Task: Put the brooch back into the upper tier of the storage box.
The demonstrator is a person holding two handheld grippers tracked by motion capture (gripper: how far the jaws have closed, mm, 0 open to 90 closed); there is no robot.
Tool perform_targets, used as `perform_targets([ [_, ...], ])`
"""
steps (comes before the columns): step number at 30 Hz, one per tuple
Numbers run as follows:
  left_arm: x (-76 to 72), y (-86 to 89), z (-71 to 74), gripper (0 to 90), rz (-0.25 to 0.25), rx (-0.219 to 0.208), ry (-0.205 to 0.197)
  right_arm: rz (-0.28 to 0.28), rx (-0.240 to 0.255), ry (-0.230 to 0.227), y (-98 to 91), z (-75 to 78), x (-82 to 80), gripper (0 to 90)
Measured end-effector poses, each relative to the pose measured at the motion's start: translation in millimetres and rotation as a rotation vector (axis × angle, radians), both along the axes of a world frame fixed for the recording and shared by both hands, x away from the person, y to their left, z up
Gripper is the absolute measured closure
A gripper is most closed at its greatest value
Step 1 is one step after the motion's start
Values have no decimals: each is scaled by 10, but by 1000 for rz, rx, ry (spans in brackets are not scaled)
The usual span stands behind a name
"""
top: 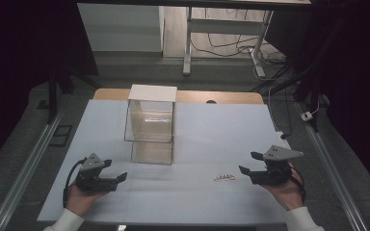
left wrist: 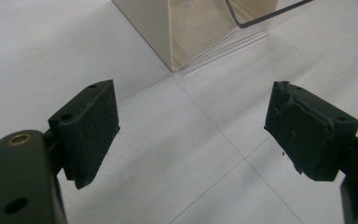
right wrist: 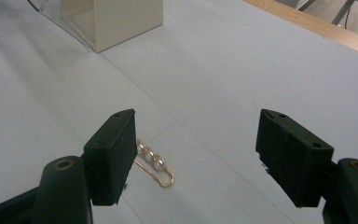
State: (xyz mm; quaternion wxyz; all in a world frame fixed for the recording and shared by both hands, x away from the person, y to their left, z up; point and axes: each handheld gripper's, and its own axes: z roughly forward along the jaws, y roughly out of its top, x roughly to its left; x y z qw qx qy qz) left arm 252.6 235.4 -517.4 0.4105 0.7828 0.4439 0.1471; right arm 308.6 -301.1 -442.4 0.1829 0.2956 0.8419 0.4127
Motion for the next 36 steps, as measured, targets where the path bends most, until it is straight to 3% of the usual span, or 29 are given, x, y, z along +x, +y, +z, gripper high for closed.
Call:
perform_targets([
  [4, 8, -8, -2, 173, -5, 1, 2, -2, -18, -4, 78, 112, 79, 286],
  [9, 14, -19, -2, 173, -9, 7, 0, 7, 12, -1, 127, 127, 155, 292],
  [26, 9, -32, -10, 172, -16, 13, 1, 56, -86, 84, 312, -88, 262, 309],
  [36, 3, -48, -13, 170, -20, 14, 2, 106, -166, 160, 419, -215, 327, 339],
])
